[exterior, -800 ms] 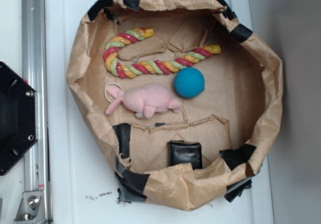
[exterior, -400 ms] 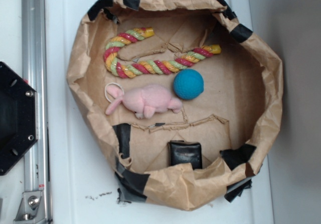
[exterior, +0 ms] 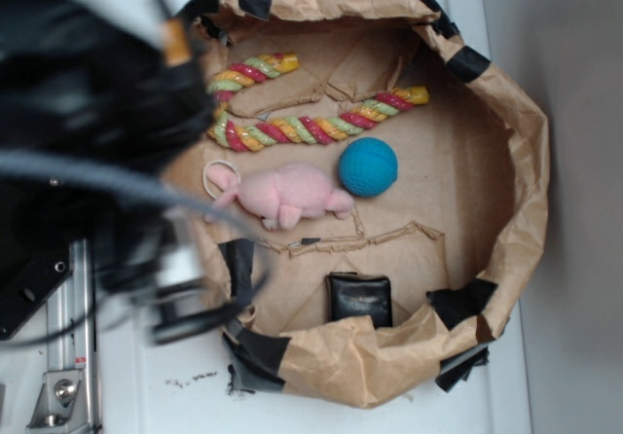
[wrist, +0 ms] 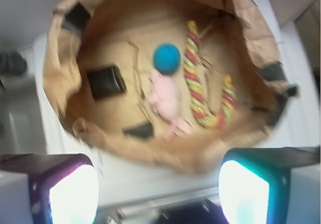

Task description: Grab the black box.

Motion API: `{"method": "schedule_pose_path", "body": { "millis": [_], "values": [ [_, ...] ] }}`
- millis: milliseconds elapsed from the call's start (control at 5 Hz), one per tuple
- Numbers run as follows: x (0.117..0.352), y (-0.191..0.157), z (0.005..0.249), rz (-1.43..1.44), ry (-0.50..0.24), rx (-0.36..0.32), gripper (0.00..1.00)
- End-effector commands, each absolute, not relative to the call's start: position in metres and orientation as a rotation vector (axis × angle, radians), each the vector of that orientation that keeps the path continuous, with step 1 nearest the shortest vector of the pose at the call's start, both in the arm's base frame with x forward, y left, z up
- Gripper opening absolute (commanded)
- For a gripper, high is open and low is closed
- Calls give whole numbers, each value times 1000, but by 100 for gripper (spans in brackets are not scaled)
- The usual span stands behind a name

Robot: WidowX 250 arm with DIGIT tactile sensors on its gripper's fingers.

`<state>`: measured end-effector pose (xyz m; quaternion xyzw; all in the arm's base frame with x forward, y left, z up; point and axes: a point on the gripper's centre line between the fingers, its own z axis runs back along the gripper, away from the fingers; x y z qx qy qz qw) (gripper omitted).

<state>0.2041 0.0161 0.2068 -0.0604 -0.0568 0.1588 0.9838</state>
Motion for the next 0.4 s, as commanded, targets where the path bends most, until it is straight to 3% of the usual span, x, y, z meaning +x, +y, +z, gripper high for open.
{"method": "schedule_pose_path", "body": {
  "millis": [0, 200],
  "values": [
    [234, 10, 187, 565, -62, -320, 100],
    [247, -5, 168, 783, 111, -446, 100]
  ]
}}
